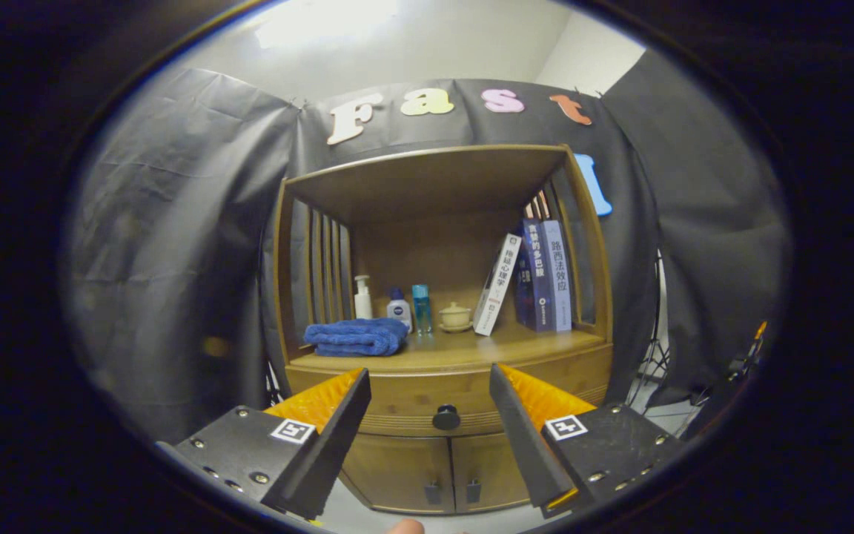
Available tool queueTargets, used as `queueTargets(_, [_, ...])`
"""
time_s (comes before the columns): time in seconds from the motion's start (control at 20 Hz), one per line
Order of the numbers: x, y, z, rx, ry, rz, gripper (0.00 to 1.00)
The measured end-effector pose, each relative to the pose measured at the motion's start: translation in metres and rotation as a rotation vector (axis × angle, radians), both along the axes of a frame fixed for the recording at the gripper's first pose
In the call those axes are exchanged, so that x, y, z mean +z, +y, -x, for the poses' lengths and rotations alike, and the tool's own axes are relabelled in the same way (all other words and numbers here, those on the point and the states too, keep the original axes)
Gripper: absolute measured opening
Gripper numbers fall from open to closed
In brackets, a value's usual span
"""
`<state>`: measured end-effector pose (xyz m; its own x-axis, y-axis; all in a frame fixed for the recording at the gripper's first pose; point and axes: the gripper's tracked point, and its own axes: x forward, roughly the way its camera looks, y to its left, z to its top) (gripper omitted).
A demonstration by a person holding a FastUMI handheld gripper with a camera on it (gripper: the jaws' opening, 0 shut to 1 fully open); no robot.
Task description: Pull open the drawer, take out the items inside it, and place them on the countertop above the cabinet.
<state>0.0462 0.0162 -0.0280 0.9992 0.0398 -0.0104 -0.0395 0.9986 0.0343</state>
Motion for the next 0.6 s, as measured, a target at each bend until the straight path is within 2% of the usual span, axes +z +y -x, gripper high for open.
queueTargets(0.25, [-0.04,0.01,-0.044,0.01,0.096,-0.029,0.99])
queueTargets(0.4, [-0.076,0.002,-0.07,-0.032,0.181,-0.048,0.99])
queueTargets(0.6, [-0.11,-0.008,-0.098,-0.078,0.272,-0.062,0.89])
